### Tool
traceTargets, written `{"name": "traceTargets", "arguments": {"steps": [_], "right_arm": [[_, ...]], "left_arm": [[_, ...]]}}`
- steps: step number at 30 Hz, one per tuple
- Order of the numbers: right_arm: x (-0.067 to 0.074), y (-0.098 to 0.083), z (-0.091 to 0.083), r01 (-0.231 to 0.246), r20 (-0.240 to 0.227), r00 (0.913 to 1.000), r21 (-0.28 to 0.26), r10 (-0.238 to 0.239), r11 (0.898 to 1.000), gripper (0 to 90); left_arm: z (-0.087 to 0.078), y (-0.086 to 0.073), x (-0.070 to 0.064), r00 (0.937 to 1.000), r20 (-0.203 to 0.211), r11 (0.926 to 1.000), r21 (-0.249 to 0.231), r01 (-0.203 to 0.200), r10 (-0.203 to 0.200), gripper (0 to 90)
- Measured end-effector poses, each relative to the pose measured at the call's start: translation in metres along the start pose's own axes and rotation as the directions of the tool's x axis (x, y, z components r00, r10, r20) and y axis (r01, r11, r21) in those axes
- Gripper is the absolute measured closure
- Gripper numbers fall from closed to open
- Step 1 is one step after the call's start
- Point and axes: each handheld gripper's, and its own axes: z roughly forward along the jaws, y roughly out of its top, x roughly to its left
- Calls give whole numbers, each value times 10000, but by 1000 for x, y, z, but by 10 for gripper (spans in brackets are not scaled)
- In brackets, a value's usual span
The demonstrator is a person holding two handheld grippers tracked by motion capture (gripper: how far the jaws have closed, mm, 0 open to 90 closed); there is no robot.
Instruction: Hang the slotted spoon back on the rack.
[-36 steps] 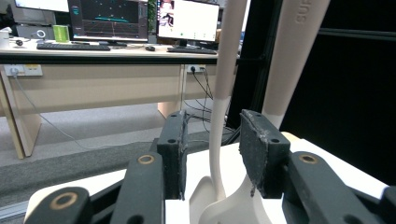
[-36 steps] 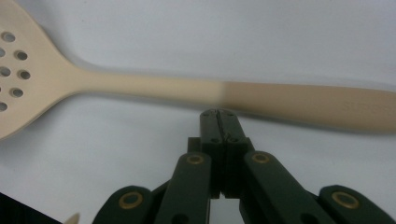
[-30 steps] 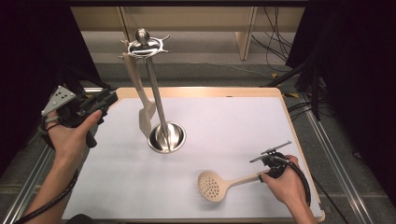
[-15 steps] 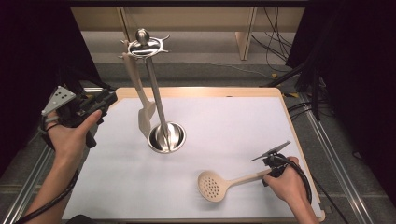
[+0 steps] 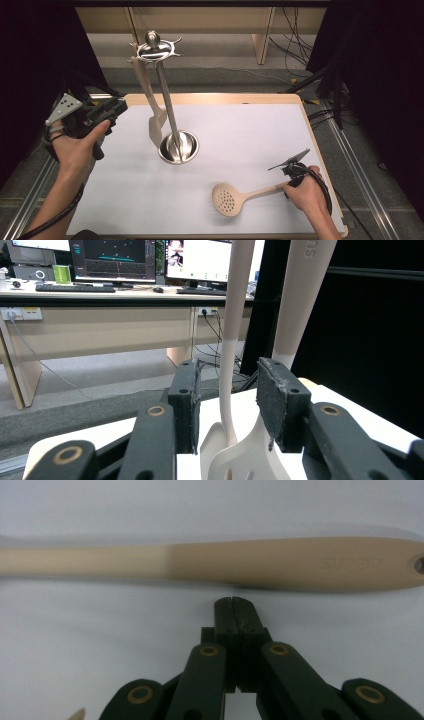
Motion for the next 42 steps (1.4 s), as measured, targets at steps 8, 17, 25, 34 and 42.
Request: {"name": "traceTargets", "arguments": {"steps": [8,17,25,34,42], "right_arm": [[-3,9,1,-67,60,10000,104,67,9999,900],[1,29,5,35,417,9991,-293,-23,9996,900],[13,55,9,-76,581,9982,-644,114,9979,900],[39,74,16,86,407,9992,-1452,-27,9894,900],[55,80,19,345,-165,9991,-1722,-379,9845,900]], "left_arm": [[1,-1,0,10000,-14,10000,47,33,-33,611],[0,0,0,10000,-10,10000,22,-15,15,612],[1,-1,1,10000,-21,10000,81,8,-8,612],[1,-1,0,10000,-13,10000,63,-8,8,613],[1,-1,1,10000,-42,10000,82,-21,21,612]]}}
